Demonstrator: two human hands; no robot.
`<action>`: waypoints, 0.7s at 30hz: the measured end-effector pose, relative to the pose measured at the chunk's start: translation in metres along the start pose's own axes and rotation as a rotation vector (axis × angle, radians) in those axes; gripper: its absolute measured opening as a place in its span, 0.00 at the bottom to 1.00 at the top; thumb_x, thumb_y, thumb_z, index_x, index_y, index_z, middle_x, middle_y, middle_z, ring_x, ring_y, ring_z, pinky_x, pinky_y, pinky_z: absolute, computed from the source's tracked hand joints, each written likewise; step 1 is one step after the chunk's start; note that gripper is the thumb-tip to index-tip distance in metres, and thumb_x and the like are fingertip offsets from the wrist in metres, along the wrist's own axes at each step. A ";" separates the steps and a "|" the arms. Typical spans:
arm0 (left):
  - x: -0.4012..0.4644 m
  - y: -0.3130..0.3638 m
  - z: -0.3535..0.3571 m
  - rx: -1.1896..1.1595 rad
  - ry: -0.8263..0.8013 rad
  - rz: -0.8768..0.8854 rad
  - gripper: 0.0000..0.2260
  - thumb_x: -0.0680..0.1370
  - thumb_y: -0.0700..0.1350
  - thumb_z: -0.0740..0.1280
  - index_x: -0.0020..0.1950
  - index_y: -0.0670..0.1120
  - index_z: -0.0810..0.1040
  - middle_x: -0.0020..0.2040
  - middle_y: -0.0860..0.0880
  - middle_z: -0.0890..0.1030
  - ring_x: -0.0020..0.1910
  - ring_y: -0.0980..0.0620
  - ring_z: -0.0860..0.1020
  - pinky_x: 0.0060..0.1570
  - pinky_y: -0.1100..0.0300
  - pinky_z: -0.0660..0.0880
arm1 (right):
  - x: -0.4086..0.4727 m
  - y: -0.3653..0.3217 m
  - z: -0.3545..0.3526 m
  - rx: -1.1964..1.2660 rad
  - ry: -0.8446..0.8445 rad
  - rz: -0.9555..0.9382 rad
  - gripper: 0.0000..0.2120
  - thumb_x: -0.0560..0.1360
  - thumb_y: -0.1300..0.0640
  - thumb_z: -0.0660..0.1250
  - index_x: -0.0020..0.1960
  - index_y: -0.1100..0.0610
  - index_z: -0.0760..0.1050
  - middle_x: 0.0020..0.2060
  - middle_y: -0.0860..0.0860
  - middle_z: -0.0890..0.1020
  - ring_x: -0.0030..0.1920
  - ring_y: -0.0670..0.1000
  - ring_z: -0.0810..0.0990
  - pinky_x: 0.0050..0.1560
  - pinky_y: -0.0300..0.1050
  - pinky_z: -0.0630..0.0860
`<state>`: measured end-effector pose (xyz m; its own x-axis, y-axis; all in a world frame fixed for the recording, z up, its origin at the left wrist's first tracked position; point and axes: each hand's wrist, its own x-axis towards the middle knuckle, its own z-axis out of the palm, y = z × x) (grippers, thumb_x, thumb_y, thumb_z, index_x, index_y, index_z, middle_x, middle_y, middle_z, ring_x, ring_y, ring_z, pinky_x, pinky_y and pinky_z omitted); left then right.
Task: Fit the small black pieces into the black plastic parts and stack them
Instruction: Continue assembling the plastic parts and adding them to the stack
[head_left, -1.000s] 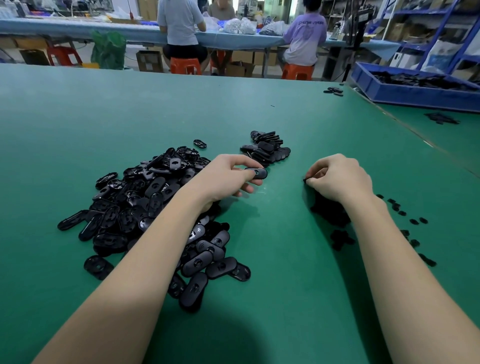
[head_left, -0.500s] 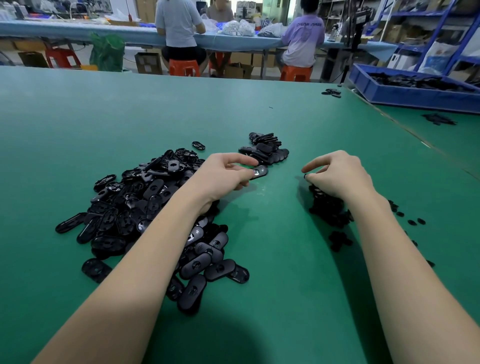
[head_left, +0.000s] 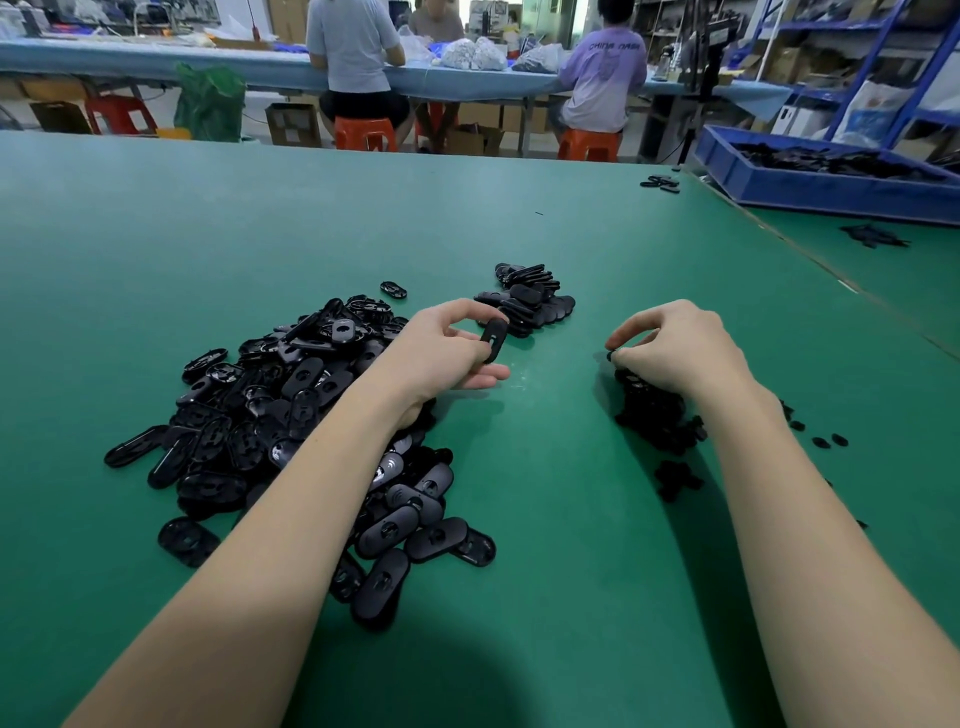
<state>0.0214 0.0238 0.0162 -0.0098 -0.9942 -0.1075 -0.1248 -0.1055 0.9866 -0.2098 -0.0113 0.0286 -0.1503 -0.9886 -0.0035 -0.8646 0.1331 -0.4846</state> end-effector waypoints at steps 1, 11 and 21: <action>0.000 0.000 0.000 -0.001 0.005 0.000 0.12 0.80 0.32 0.63 0.56 0.47 0.80 0.49 0.42 0.79 0.45 0.47 0.86 0.47 0.57 0.83 | 0.000 0.000 0.000 -0.003 0.000 0.003 0.10 0.71 0.56 0.69 0.45 0.41 0.83 0.53 0.50 0.84 0.55 0.54 0.80 0.52 0.47 0.77; 0.000 -0.004 0.002 -0.020 0.049 0.063 0.08 0.78 0.31 0.67 0.55 0.40 0.77 0.44 0.40 0.85 0.38 0.51 0.85 0.42 0.61 0.82 | -0.002 -0.004 -0.008 0.081 -0.051 -0.027 0.08 0.70 0.56 0.72 0.44 0.44 0.85 0.44 0.48 0.86 0.47 0.50 0.83 0.54 0.47 0.80; 0.001 -0.004 0.004 -0.009 0.094 0.124 0.08 0.78 0.37 0.68 0.54 0.46 0.81 0.40 0.44 0.87 0.41 0.49 0.86 0.42 0.60 0.82 | -0.014 -0.039 0.006 0.685 -0.317 -0.111 0.02 0.71 0.55 0.78 0.43 0.48 0.87 0.39 0.43 0.86 0.25 0.43 0.69 0.23 0.33 0.61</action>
<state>0.0183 0.0231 0.0122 0.0686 -0.9973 0.0268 -0.1198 0.0184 0.9926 -0.1705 -0.0033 0.0421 0.1543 -0.9803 -0.1236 -0.3604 0.0607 -0.9308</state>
